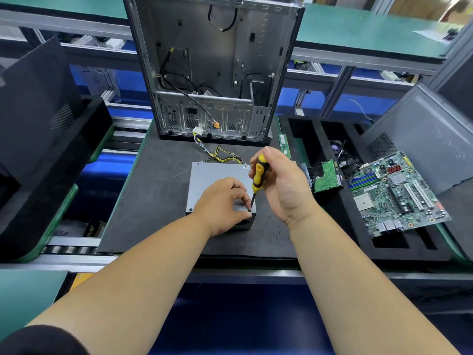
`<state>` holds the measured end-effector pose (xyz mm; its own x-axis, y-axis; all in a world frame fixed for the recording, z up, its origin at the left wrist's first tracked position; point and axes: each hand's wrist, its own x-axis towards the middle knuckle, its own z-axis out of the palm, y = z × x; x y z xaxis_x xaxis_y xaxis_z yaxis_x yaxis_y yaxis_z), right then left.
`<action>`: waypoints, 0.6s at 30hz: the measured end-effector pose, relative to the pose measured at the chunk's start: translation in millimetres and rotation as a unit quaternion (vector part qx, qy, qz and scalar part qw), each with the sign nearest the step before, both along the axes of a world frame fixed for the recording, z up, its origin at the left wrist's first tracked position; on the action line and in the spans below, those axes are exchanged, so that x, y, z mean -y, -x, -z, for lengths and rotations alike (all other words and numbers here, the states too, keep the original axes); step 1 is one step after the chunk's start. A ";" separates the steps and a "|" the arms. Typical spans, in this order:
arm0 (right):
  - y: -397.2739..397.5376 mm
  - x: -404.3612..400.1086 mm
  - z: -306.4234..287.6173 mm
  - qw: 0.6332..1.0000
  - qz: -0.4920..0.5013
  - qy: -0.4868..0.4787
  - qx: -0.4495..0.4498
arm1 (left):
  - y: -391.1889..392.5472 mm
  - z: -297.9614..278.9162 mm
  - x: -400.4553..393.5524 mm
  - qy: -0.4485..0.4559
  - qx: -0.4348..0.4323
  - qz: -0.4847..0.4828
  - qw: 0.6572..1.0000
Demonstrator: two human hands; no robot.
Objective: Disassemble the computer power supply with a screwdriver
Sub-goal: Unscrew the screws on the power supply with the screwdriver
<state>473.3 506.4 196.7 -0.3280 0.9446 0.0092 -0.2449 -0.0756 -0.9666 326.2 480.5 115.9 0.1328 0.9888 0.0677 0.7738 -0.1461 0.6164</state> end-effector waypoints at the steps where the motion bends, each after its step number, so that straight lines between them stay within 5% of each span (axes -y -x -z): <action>1: -0.3 0.7 -0.2 1.000 0.003 -0.003 0.002 | -0.1 -0.2 -0.1 0.000 0.002 0.000 1.000; 18: 6.4 3.8 -0.6 1.000 -0.016 -0.016 -0.014 | -0.5 -1.5 0.1 0.003 0.009 0.000 1.000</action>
